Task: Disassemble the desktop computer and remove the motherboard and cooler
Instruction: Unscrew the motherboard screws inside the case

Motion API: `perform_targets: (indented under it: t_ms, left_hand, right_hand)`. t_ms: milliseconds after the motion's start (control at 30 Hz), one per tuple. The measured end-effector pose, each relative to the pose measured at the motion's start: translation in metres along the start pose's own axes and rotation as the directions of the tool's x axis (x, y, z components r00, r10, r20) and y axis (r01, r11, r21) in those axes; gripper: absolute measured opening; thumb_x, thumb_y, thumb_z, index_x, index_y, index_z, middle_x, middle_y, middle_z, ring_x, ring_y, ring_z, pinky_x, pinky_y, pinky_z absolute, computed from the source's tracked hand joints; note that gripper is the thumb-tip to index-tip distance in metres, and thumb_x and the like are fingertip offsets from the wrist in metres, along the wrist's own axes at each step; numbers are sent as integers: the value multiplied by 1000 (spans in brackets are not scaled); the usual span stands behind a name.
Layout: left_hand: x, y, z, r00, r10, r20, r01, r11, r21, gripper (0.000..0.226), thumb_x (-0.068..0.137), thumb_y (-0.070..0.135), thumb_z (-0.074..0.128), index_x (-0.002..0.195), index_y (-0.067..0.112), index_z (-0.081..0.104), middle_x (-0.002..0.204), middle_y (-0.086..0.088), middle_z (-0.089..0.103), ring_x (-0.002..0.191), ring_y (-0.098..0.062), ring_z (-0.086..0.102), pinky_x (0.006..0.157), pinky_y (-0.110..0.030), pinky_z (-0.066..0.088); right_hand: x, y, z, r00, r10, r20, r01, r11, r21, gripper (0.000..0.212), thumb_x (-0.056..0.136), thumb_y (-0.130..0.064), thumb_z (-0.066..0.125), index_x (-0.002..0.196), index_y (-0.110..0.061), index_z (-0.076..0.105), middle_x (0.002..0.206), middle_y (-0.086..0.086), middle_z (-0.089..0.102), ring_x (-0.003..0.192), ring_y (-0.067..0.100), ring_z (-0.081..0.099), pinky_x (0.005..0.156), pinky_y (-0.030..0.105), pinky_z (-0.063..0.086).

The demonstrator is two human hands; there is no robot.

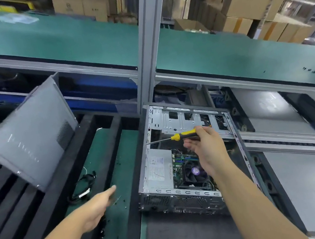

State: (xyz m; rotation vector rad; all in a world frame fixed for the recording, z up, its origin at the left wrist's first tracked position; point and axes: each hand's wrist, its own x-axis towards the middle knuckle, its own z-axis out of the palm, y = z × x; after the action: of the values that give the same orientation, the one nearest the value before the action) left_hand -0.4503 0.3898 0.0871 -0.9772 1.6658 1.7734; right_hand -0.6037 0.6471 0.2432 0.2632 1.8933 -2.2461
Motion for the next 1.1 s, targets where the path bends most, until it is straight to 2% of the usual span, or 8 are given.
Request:
perform_targets:
  t_ms: [133, 200, 267, 533, 667, 833, 1000, 1100]
  left_hand:
    - [-2, 27, 4, 964, 204, -172, -221, 972, -84, 39, 108, 35, 32, 125, 14, 61, 110, 1, 75, 118, -23, 62, 109, -45, 36]
    - [-8, 47, 9, 885, 319, -339, -375, 920, -113, 33, 103, 20, 36, 110, 10, 67, 78, 0, 76, 79, -20, 74, 77, -37, 52]
    - [-12, 66, 15, 779, 423, -463, -497, 867, -44, 30, 96, 15, 40, 103, 11, 70, 61, 2, 66, 55, -15, 65, 57, -30, 44]
    - [-21, 129, 94, 508, 838, -201, -705, 538, 461, 27, 98, 22, 45, 90, 39, 66, 82, 15, 69, 50, -2, 49, 46, -17, 40]
    - [-9, 144, 140, 562, 820, 107, -631, 343, 696, 24, 98, 20, 50, 100, 39, 64, 100, 24, 63, 87, 8, 57, 78, -21, 49]
    - [25, 153, 190, 649, 652, 392, -438, -101, 893, 42, 94, 46, 52, 134, 35, 50, 135, 17, 51, 122, -6, 48, 108, -37, 30]
    - [59, 154, 227, 741, 468, 482, -477, -138, 868, 88, 80, 75, 53, 151, 28, 31, 154, 9, 35, 139, -14, 34, 115, -42, 23]
    - [74, 151, 236, 762, 421, 492, -489, -124, 864, 91, 80, 84, 35, 151, 28, 32, 154, 9, 34, 141, -12, 30, 118, -41, 20]
  right_hand:
    - [5, -5, -18, 997, -43, -71, 44, 999, 11, 16, 106, -23, 45, 107, -8, 50, 86, 13, 59, 57, 15, 63, 54, 26, 55]
    - [8, -3, -27, 993, -38, -109, 42, 999, 31, 19, 106, -29, 47, 103, -10, 49, 82, 11, 57, 58, 16, 60, 52, 26, 52]
    - [12, 1, -37, 988, -18, -152, 25, 999, 47, 22, 105, -34, 47, 102, -12, 48, 81, 12, 56, 61, 18, 57, 50, 26, 50]
    - [29, 4, -90, 951, 22, -310, 23, 989, 143, 31, 106, -40, 40, 111, -10, 47, 83, 12, 57, 57, 16, 59, 45, 26, 50]
    - [41, 4, -120, 938, -77, -339, 106, 992, 68, 21, 107, -35, 39, 109, -16, 46, 88, 10, 68, 60, 16, 65, 51, 28, 53]
    - [59, 8, -149, 909, -311, -277, 229, 929, -291, 11, 106, -35, 39, 101, -38, 48, 92, 2, 72, 64, 16, 65, 50, 27, 52]
    - [71, 16, -161, 906, -422, -33, 305, 704, -641, 8, 102, -40, 46, 94, -40, 47, 67, -5, 62, 57, 20, 59, 56, 50, 53]
    - [79, 22, -163, 926, -374, 57, 301, 638, -709, 8, 102, -40, 46, 95, -37, 43, 71, -6, 60, 64, 21, 59, 63, 51, 54]
